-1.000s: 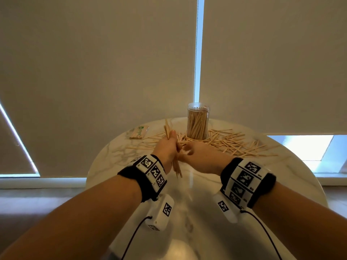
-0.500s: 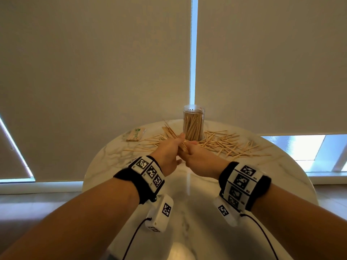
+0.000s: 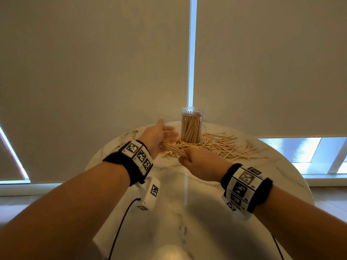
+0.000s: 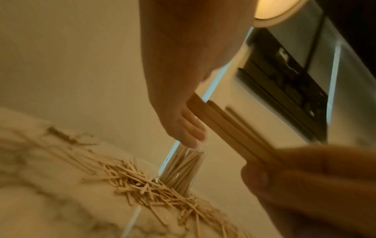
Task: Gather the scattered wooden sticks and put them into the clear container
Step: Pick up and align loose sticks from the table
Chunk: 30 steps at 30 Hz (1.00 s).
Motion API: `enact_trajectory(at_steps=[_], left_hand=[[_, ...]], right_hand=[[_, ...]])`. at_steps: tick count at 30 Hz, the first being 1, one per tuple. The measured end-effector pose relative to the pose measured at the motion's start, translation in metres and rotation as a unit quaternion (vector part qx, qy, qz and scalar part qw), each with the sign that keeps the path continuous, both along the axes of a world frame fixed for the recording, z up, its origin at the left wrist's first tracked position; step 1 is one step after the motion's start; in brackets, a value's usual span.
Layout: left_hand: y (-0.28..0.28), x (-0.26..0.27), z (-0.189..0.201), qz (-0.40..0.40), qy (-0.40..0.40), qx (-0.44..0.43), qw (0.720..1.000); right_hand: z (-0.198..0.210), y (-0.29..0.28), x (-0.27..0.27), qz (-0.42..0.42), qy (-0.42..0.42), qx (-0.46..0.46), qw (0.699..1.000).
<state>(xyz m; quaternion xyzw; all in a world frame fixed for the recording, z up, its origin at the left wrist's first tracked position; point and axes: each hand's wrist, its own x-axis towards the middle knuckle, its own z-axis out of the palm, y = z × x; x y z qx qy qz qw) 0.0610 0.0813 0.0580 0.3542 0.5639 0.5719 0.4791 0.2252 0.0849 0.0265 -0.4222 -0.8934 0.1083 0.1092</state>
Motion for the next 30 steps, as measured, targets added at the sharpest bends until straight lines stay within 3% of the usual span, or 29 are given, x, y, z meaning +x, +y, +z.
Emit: enact_trajectory(at_steps=[3,7,10,13,17,22,27,30], left_hand=[[-0.004,0.015,-0.012,-0.070,0.208,-0.056,0.974],[-0.014,0.025,-0.017,-0.114,0.235,-0.115,0.958],[-0.013,0.029,-0.024,-0.170,0.332,-0.037,0.927],[-0.008,0.025,-0.029,-0.164,0.412,0.026,0.896],[-0.001,0.014,-0.035,-0.121,0.369,0.039,0.921],[0.002,0.005,-0.037,-0.089,0.215,0.033,0.972],[0.001,0.016,-0.033,-0.101,0.170,0.018,0.980],[0.007,0.011,-0.036,-0.075,0.195,0.026,0.978]], right_hand=[[0.003,0.006,-0.004,-0.031,-0.046,0.023,0.998],[0.000,0.014,0.003,-0.094,-0.118,0.006,0.989],[-0.001,0.016,0.007,-0.116,-0.172,-0.005,0.978],[0.001,0.014,0.010,-0.122,-0.146,-0.048,0.981],[0.001,0.016,0.019,-0.069,-0.079,0.036,0.994],[0.004,0.022,0.025,-0.068,0.002,0.095,0.993],[-0.007,0.024,0.014,-0.045,-0.058,0.135,0.988],[-0.009,0.024,0.015,-0.013,-0.024,0.123,0.992]])
